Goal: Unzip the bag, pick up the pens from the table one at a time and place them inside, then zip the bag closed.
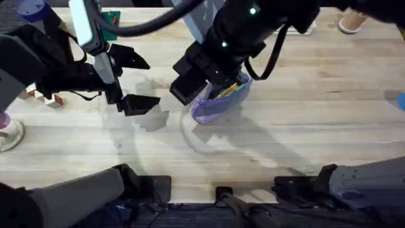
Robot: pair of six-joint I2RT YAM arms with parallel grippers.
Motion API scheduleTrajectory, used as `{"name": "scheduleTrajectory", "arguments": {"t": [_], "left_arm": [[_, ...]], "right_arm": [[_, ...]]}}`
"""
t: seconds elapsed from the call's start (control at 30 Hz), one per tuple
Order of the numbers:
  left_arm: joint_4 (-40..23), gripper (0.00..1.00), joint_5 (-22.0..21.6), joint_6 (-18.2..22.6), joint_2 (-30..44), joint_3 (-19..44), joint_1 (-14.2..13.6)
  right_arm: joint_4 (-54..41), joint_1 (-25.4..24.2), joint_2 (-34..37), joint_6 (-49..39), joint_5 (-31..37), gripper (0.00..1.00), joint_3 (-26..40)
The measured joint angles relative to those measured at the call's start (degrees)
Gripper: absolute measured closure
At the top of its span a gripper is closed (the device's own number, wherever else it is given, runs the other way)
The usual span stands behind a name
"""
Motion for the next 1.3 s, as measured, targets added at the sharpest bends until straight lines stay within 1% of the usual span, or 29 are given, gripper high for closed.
{"name": "scheduleTrajectory", "arguments": {"t": [0.33, 0.63, 0.87, 0.97, 1.3], "left_arm": [[0.0, 0.007, 0.0, 0.0, 0.0, 0.0, 0.0], [0.0, 0.007, 0.0, 0.0, 0.0, 0.0, 0.0], [0.0, 0.007, 0.0, 0.0, 0.0, 0.0, 0.0], [0.0, 0.007, 0.0, 0.0, 0.0, 0.0, 0.0], [0.0, 0.007, 0.0, 0.0, 0.0, 0.0, 0.0]], "right_arm": [[1.8, 0.0, 0.2, 0.0, -0.2, 0.005, 0.0], [2.0, 0.0, 4.7, 0.0, -0.2, 0.006, 0.0], [2.5, 0.0, 6.0, 0.0, -0.4, 0.006, -0.3], [3.6, 0.0, 6.0, 0.0, -0.4, 0.005, -1.6], [11.2, 0.0, 6.0, 0.0, -0.4, 0.006, -9.6]]}}
